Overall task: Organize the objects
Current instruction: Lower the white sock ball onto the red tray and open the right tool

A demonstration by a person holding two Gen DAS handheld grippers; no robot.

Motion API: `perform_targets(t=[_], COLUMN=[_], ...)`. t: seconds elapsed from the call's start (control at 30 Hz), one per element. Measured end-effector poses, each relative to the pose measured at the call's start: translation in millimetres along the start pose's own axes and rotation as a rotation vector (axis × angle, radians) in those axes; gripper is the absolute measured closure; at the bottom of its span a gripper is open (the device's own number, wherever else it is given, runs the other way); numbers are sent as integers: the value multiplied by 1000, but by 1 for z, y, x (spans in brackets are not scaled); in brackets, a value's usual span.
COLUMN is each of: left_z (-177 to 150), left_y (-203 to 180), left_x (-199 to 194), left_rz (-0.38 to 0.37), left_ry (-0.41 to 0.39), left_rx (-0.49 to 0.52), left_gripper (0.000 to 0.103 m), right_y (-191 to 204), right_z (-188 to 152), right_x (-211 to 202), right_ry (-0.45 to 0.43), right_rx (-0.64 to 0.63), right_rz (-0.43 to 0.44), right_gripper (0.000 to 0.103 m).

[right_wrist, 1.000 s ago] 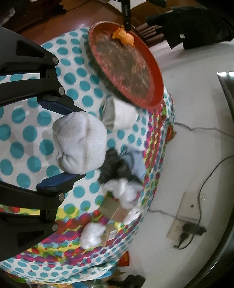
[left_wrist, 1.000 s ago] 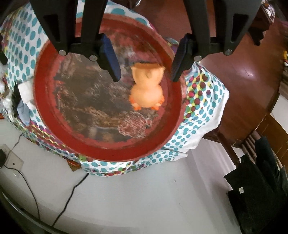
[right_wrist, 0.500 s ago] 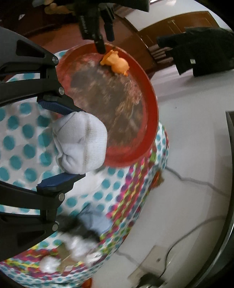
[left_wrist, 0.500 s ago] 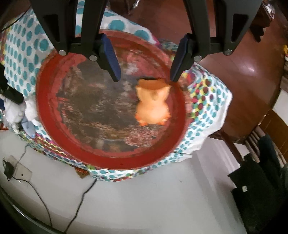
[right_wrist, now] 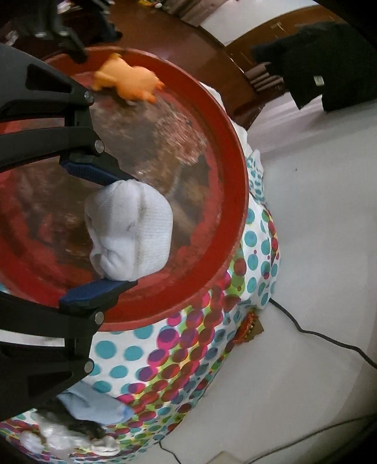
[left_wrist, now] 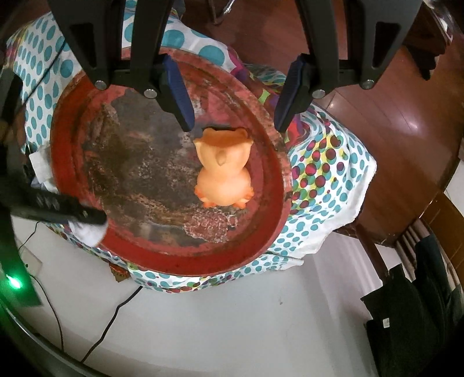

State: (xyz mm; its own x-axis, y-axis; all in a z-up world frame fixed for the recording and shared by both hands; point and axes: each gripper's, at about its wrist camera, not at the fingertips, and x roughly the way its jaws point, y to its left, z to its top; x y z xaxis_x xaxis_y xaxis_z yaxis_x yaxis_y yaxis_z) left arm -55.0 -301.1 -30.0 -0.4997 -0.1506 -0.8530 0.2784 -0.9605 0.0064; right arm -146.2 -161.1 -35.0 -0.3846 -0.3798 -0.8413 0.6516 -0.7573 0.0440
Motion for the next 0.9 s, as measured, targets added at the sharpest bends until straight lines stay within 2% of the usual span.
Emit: perform_targets(t=[0.27,0.63,0.8,0.9], left_z=[-2,-5,-5,-5], left_y=[-2,-8,-11,-11], left_x=[1,4,0,-1], left_rz=[12,12,3,2], left_ry=[2,3,-6,-10], left_rx=[19,38,43,43], left_gripper=[44,44,44,44], right_y=[-7,-8,-3,-1], right_z=[25,28,28,29], right_x=[33,46,38,31], right_ry=[51,69,45,32], right_rx=[9,-10,-23,-34], right_rz=[-52,-83,-93,-98], right_gripper=[45,43,30,26])
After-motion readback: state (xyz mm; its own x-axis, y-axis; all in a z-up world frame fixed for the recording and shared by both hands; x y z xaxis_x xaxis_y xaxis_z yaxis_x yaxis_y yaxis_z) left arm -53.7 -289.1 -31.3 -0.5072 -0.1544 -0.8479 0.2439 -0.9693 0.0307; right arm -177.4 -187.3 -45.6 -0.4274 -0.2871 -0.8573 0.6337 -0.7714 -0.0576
